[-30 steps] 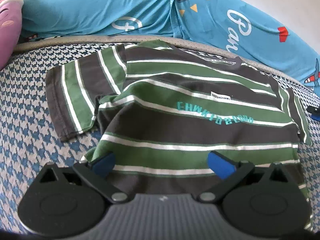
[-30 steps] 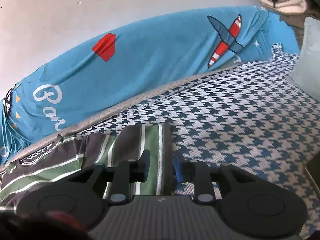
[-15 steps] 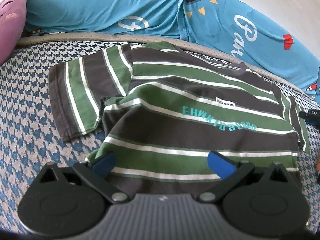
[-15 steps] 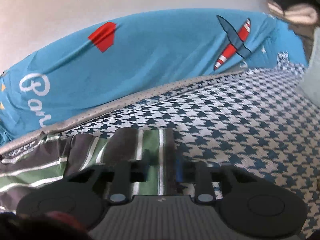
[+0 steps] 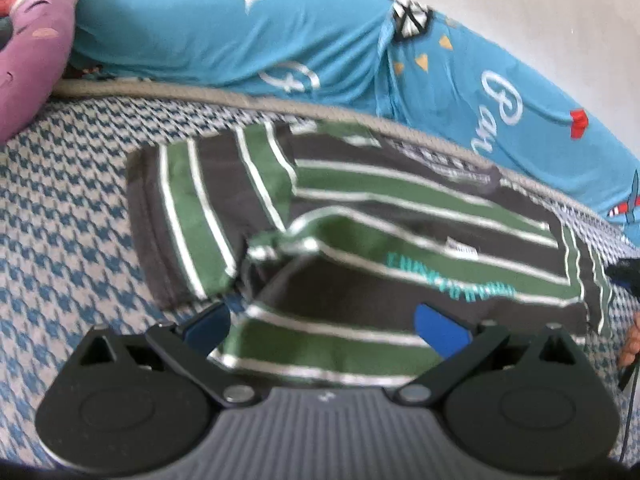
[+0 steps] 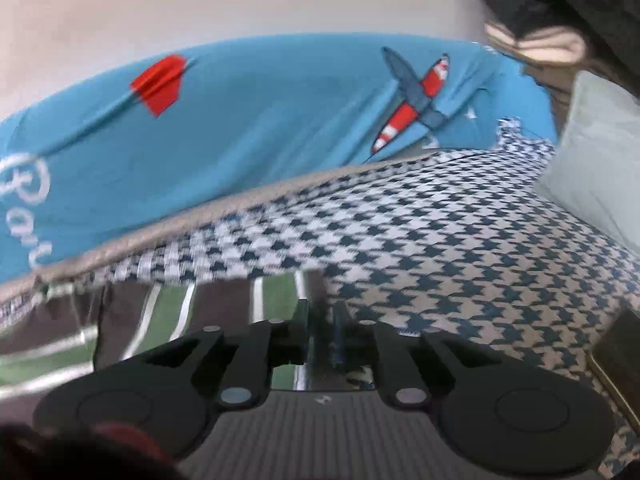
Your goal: Fold clothes
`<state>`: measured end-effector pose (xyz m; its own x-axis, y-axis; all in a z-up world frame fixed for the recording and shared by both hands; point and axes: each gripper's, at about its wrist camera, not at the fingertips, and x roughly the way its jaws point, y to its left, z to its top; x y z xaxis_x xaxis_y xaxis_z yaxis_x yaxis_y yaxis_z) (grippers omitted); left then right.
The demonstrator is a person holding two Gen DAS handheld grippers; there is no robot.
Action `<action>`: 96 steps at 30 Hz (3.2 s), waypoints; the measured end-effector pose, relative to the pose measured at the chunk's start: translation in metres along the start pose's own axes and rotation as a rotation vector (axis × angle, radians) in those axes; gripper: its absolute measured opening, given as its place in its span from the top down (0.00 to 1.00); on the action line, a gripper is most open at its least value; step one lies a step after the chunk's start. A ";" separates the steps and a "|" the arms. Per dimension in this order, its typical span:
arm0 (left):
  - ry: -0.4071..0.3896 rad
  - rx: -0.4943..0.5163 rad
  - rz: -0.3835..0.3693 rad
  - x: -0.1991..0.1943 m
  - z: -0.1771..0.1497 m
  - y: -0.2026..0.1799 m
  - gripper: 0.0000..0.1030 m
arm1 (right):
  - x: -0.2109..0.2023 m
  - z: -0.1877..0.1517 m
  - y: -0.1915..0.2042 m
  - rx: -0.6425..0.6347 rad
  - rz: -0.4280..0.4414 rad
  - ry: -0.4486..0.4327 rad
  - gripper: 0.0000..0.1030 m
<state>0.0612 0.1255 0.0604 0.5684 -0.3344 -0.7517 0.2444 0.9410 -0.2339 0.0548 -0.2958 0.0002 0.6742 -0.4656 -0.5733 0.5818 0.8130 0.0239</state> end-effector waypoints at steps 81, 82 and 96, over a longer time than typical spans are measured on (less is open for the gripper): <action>-0.138 -0.112 0.236 0.050 0.098 0.102 0.47 | -0.141 -0.066 0.149 -0.246 0.675 0.325 0.67; -0.113 -0.110 0.215 0.051 0.097 0.102 0.47 | -0.143 -0.067 0.152 -0.264 0.679 0.319 0.67; -0.105 -0.179 0.050 0.068 0.080 0.122 0.07 | -0.144 -0.073 0.160 -0.291 0.675 0.335 0.67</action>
<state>0.1927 0.2137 0.0305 0.6577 -0.2817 -0.6986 0.0760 0.9475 -0.3105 0.0176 -0.0738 0.0269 0.6389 0.2504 -0.7273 -0.0751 0.9613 0.2650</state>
